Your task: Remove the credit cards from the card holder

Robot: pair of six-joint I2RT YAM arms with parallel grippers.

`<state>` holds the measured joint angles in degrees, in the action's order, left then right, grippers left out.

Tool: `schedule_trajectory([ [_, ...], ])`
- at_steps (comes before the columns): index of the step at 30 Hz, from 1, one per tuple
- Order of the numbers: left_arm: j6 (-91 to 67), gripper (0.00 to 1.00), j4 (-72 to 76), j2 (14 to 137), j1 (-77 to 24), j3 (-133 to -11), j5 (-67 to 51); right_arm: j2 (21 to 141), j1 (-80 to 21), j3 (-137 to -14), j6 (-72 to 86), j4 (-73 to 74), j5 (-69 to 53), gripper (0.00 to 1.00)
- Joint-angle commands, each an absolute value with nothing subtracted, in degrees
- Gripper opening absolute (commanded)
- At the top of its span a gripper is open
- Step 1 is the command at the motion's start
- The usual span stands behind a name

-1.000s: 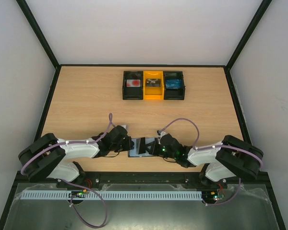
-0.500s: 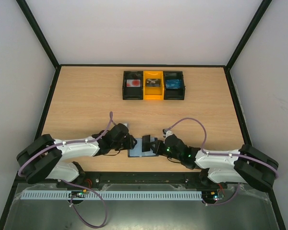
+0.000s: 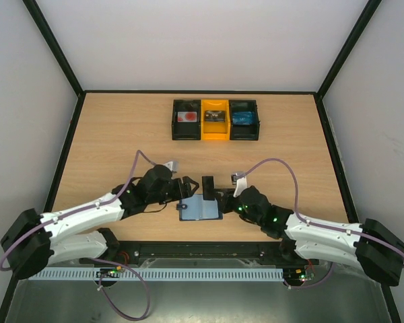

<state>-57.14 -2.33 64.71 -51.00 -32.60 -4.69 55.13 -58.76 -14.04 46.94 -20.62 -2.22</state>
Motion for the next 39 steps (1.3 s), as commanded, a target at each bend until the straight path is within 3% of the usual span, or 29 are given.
schedule_trajectory([
  [1, -66.1, 0.79, -4.0, 59.5, -49.6, -33.5, -7.9, 50.5, -59.2, -14.1, 33.2, -23.9, 2.0, 0.02],
  [5, -75.8, 0.71, -0.8, 54.7, -49.2, -31.2, -7.8, 47.0, -59.2, -14.4, 22.7, -24.2, 3.4, 0.02],
  [14, -87.2, 0.7, 3.9, 45.0, -49.0, -28.0, -7.4, 46.3, -60.0, -13.7, 3.0, -28.5, -2.1, 0.02],
  [33, -95.5, 0.69, 13.1, 48.6, -49.0, -23.9, -15.2, 50.2, -66.6, -14.4, -14.1, -30.4, 0.3, 0.02],
  [39, -97.8, 0.58, 16.4, 48.8, -49.0, -21.3, -16.4, 51.0, -71.5, -13.9, -19.8, -31.8, 5.6, 0.02],
])
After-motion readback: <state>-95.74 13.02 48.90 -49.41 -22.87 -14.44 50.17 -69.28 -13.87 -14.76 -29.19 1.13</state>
